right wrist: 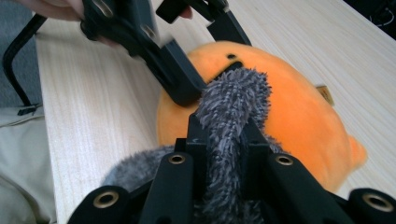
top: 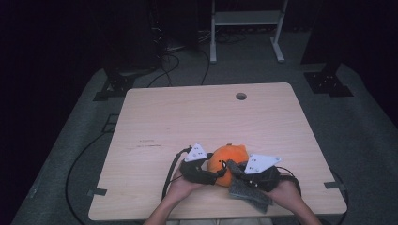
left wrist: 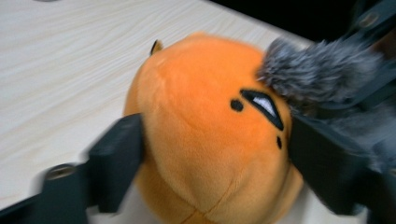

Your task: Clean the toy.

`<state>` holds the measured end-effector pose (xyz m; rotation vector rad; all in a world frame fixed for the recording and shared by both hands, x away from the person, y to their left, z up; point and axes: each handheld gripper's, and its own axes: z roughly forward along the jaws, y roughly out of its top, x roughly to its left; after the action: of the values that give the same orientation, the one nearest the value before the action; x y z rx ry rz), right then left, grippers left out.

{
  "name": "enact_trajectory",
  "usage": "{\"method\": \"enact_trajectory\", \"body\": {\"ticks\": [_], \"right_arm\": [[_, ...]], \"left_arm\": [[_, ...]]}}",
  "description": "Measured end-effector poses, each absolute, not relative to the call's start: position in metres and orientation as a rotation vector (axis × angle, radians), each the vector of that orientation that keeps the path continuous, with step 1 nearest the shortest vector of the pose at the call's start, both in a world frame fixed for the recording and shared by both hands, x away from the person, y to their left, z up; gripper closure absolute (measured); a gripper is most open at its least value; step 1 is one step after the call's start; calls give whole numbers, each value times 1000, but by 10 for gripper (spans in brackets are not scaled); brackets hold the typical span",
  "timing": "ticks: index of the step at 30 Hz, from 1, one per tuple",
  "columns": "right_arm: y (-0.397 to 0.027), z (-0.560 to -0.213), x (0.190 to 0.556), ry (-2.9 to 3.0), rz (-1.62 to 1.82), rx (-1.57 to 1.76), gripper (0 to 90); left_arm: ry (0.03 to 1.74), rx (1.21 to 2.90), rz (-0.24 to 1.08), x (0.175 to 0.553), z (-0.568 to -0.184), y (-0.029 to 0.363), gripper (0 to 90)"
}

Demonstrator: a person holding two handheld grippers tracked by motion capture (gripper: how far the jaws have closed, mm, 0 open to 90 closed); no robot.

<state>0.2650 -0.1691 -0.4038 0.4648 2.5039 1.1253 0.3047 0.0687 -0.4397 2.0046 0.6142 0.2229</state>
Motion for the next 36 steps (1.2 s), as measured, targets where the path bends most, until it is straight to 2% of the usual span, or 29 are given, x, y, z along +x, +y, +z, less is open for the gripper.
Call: {"method": "enact_trajectory", "body": {"ticks": [4, 9, 12, 13, 16, 17, 21, 26, 30, 34, 36], "right_arm": [[-184, -403, 273, 2486, 1139, 544, 777], [-213, -407, 280, 2449, 1089, 680, 778], [-211, -402, 276, 2445, 1136, 657, 777], [-208, -401, 276, 2453, 1167, 640, 777], [-194, -406, 276, 2490, 1152, 594, 777], [-190, -408, 275, 2498, 1145, 581, 777], [-194, -407, 278, 2490, 1134, 603, 777], [-220, -414, 289, 2481, 1100, 740, 777], [-218, -408, 286, 2466, 1189, 733, 777], [-203, -412, 285, 2489, 1178, 685, 777], [-198, -412, 283, 2499, 1172, 658, 777]], "left_arm": [[607, 2009, 229, 304, -442, 72, 338], [573, 2017, 239, 302, -444, 72, 352], [564, 2028, 247, 301, -443, 70, 352], [568, 2019, 237, 302, -443, 71, 342], [620, 1967, 188, 308, -438, 74, 209], [628, 1959, 182, 309, -437, 74, 208], [613, 1995, 209, 307, -440, 74, 318], [585, 2013, 206, 306, -442, 77, 340], [566, 2022, 197, 305, -442, 77, 354], [620, 1980, 155, 312, -434, 81, 246], [616, 1990, 164, 312, -435, 81, 265]]}}
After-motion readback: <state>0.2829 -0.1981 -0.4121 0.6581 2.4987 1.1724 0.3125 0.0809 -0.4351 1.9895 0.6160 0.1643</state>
